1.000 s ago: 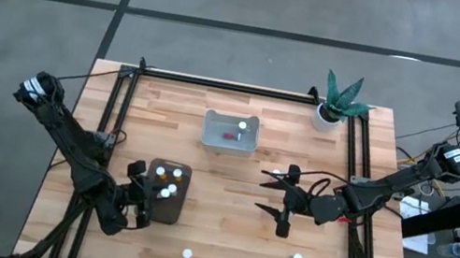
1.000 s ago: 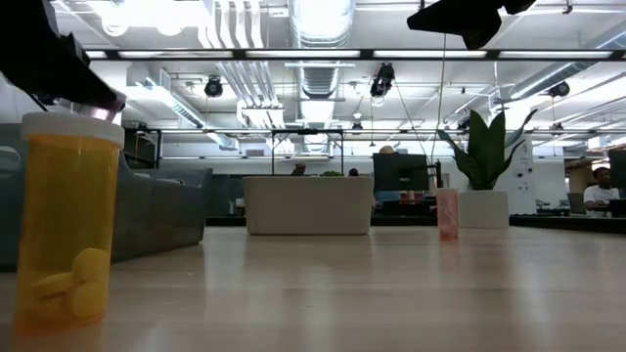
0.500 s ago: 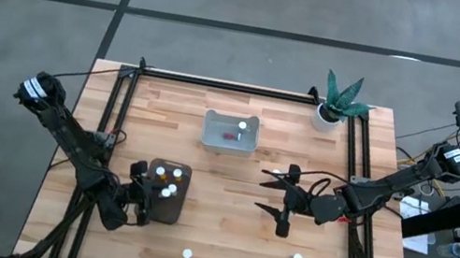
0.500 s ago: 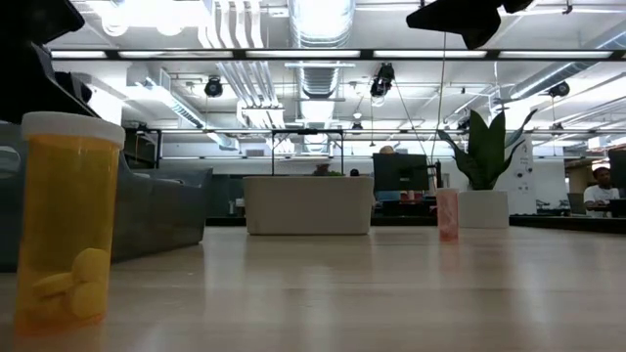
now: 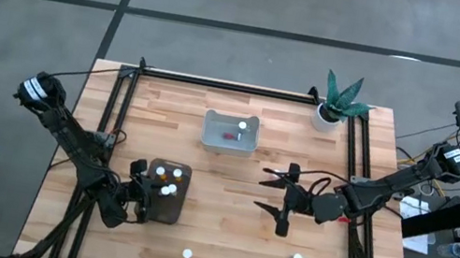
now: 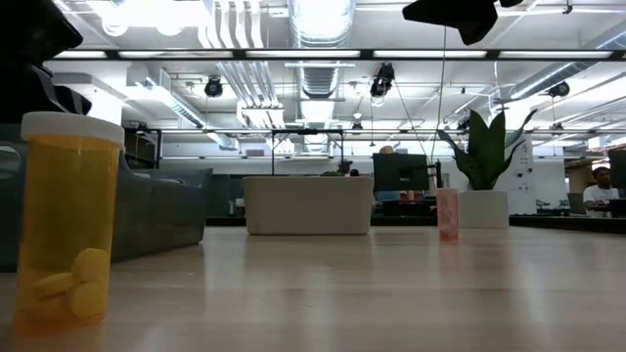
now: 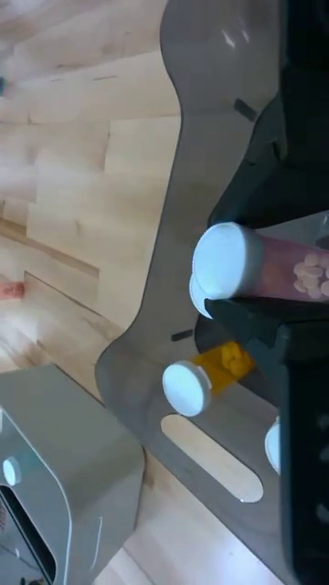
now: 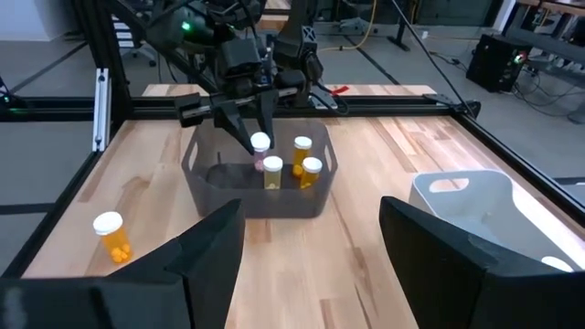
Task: Pick and place medicine bottles into bin by pill shape (circle, oval)
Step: Put the pink tablet bottle into the black bin
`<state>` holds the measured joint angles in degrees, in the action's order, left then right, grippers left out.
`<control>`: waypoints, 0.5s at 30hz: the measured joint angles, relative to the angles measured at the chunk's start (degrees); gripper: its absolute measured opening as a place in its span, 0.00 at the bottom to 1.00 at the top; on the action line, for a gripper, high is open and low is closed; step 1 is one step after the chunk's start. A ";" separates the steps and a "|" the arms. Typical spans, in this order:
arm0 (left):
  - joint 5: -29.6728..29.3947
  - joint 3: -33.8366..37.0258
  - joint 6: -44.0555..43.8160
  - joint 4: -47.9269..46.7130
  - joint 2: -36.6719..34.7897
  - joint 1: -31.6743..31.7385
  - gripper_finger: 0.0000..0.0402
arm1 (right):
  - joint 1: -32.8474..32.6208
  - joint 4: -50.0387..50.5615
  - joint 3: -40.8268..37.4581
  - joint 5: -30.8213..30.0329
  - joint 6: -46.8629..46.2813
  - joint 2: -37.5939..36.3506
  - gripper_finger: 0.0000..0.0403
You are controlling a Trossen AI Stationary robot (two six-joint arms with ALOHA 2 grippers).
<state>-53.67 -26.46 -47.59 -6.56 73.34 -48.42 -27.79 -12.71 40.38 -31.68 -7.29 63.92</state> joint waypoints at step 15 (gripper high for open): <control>-0.26 0.24 -1.62 0.14 0.00 0.04 0.34 | 0.09 0.00 0.00 0.04 -0.13 0.00 0.61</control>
<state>-53.93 -26.22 -49.21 -6.42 73.34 -48.38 -27.70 -12.71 40.38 -31.64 -7.42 63.92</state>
